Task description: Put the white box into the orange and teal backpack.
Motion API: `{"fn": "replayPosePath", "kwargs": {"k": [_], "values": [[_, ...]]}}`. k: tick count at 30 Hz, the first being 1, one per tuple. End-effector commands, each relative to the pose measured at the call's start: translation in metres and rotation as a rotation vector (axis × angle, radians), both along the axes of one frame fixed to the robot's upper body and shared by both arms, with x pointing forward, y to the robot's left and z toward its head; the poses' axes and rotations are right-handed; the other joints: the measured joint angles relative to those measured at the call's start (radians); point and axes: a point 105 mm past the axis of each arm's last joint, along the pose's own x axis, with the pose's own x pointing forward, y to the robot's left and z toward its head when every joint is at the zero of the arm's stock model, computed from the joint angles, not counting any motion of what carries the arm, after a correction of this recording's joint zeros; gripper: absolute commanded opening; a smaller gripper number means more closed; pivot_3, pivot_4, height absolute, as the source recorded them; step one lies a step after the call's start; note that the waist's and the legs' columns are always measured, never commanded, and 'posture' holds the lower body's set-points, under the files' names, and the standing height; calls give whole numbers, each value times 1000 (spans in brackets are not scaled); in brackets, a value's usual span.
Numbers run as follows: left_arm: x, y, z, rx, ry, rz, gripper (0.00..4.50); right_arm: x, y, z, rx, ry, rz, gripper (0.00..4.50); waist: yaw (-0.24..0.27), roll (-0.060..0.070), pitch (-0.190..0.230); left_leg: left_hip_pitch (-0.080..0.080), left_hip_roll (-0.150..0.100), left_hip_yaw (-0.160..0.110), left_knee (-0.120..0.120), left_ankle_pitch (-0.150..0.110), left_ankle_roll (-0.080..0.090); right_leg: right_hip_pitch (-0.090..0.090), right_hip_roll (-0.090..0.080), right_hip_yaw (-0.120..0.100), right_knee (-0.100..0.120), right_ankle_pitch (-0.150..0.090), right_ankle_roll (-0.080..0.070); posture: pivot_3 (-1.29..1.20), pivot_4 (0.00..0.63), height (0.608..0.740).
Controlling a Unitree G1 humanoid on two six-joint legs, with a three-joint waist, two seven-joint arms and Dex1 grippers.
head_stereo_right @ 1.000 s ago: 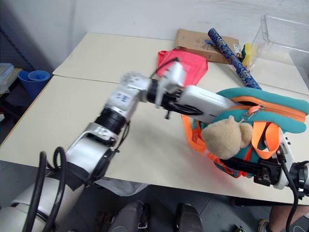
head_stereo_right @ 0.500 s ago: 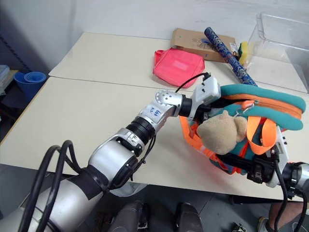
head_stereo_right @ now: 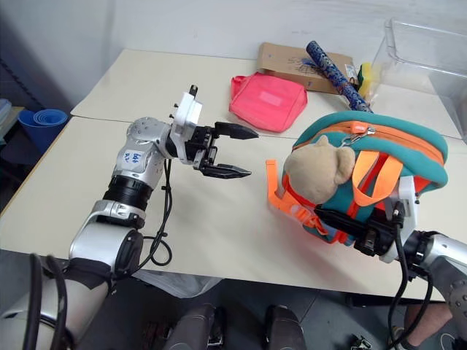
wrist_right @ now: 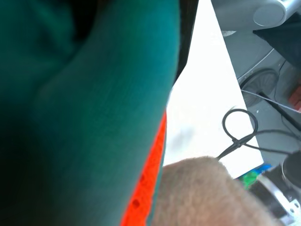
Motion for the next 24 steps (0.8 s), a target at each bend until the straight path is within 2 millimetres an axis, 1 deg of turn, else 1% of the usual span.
{"fn": "replayPosePath", "kwargs": {"k": [1, 3, 5, 8, 10, 11, 14, 15, 18, 20, 22, 24], "values": [[-23, -24, 12, -43, -71, -76, 4289, -1, 3, 4, -8, -21, 20, 0, 3, 0, 0, 0, -2, -1, 0, 0, 1, 1, -1, 0, 0, 0, 1, 0, 150, 740], [-26, -39, 9, -66, -74, -55, 4289, 0, 3, 5, -9, -23, 24, 0, 1, 0, 0, 0, -3, -1, 0, 0, 2, 2, -1, 1, -2, 1, 3, 0, 150, 740], [-28, -53, 10, -111, -55, -38, 4289, 0, 3, 5, -9, -23, 29, 0, -2, 0, 0, 0, -3, -1, 0, 0, 2, 3, -1, 1, -3, 2, 4, 0, 150, 740], [-33, -67, 12, -149, -31, -48, 4289, 0, 4, 6, -11, -21, 33, 0, -6, 0, 0, 0, -3, -1, 0, 0, 3, 2, -1, 1, -3, 2, 4, 0, 150, 740], [-33, -76, 13, -161, -20, -33, 3868, -1, 4, 6, -10, -18, 34, 0, -9, 0, 0, 1, -2, -1, 0, 0, 2, 2, -1, 1, -3, 2, 4, 0, 150, 740], [-33, -77, 12, -161, -19, -37, 3753, -2, 4, 6, -10, -17, 34, 0, -8, 0, 0, 1, -2, 0, 0, 0, 2, 2, -1, 1, -3, 2, 4, 0, 150, 740], [-33, -79, 12, -166, -7, -24, 2782, -2, 3, 5, -8, -15, 29, 0, -7, 0, 0, 1, -2, 0, 0, 0, 2, 2, -1, 1, -3, 2, 4, 0, 150, 740], [-29, -78, 12, -165, -5, -2, 2541, -3, 3, 5, -5, -15, 25, 0, -7, 0, 0, 1, -2, 0, 0, 0, 2, 2, -1, 1, -3, 2, 4, 0, 150, 740], [4, -49, 22, -188, 24, 154, 1674, -4, -1, 5, 4, -18, -2, 0, -6, 0, 0, 1, -2, 0, 0, 0, 2, 2, -1, 1, -3, 2, 4, 0, 150, 740], [19, -28, 30, -202, 49, 214, 1173, -6, -3, 5, 14, -20, -22, 0, -7, 0, 0, 1, -2, -1, 0, 0, 2, 2, -1, 1, -3, 2, 4, 0, 150, 740], [36, -6, 32, -181, 65, 294, 739, -8, -7, 5, 26, -22, -46, 0, -8, 0, 0, 1, -2, 0, 0, 0, 2, 1, -1, 0, -3, 2, 4, 0, 150, 740], [50, 9, 30, -150, 74, 374, 455, -9, -11, 5, 37, -25, -69, 0, -8, 0, 0, 1, -2, 0, -1, 0, 2, 1, 0, -1, -2, 2, 4, 0, 150, 740]]}}
